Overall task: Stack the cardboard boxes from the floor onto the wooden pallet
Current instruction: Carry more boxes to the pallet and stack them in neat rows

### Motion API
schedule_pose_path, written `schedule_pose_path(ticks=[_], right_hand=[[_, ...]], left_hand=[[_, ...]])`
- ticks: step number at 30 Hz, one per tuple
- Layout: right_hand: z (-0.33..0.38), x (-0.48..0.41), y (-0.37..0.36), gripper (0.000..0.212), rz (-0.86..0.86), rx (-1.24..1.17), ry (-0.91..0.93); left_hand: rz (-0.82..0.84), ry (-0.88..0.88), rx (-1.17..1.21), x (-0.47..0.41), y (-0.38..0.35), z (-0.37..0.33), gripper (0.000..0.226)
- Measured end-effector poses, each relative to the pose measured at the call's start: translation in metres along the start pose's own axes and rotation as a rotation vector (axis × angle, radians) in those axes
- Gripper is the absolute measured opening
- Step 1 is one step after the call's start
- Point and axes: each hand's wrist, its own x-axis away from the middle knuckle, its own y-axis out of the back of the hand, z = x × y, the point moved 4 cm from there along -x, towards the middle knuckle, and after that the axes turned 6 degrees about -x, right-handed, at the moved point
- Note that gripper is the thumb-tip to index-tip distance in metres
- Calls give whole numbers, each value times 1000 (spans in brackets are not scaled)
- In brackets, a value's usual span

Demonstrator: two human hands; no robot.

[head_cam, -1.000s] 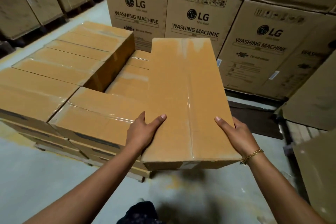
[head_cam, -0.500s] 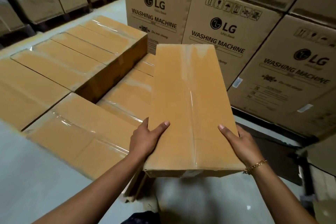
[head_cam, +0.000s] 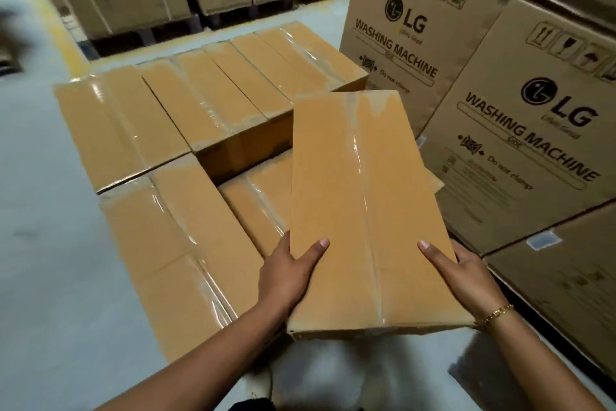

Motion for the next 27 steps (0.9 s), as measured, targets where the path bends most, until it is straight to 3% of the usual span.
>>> schedule_pose_path(ticks=[3,6,9,15,27], right_hand=[[-5,-48,5,72,110,44,44],[-16,-89,13,75,231,80,90],[-28,-120,20,61,344,95,115],[-53,-159,-5,44,509,133,146],[-138,-189,-91,69,622,179,45]], left_hand=[[-103,54,73,0,-26,0,77],[-193,140,136,6,-63,2,77],[-248,225,212,15,-100,6,74],[-336,367,425,28,-159,37,49],[-396,541,530,11,-192,116,51]])
